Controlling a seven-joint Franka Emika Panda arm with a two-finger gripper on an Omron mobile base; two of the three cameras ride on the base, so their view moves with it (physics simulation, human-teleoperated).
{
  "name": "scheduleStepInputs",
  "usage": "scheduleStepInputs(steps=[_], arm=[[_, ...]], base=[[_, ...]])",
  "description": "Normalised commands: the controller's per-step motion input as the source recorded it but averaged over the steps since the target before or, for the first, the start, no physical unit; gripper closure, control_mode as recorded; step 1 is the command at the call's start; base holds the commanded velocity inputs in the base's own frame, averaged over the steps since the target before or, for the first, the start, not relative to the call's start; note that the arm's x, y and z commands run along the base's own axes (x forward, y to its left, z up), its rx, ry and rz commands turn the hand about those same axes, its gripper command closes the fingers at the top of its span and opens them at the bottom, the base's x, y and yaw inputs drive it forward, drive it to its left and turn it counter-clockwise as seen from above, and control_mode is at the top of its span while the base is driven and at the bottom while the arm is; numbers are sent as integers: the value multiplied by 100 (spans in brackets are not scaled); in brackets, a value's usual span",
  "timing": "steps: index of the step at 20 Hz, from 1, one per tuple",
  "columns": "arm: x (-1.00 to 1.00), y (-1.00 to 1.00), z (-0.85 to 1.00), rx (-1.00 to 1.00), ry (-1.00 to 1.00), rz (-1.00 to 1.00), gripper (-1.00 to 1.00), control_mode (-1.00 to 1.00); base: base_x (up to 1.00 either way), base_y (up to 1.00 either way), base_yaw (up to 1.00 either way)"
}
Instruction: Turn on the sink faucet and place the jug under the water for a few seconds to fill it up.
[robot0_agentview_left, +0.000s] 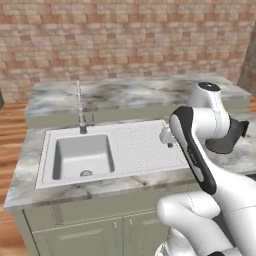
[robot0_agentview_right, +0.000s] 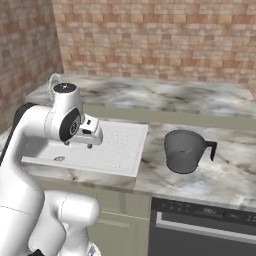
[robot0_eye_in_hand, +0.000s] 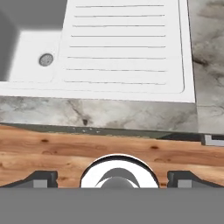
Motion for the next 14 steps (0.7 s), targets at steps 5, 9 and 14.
scheduleStepInputs(steps=[5, 9, 14], arm=[[0, 0, 0, 0, 0, 0, -100, 100], [0, 0, 0, 0, 0, 0, -100, 100], [0, 0, 0, 0, 0, 0, -100, 100]], base=[[0, 85, 0], [3, 66, 0], [12, 17, -2]])
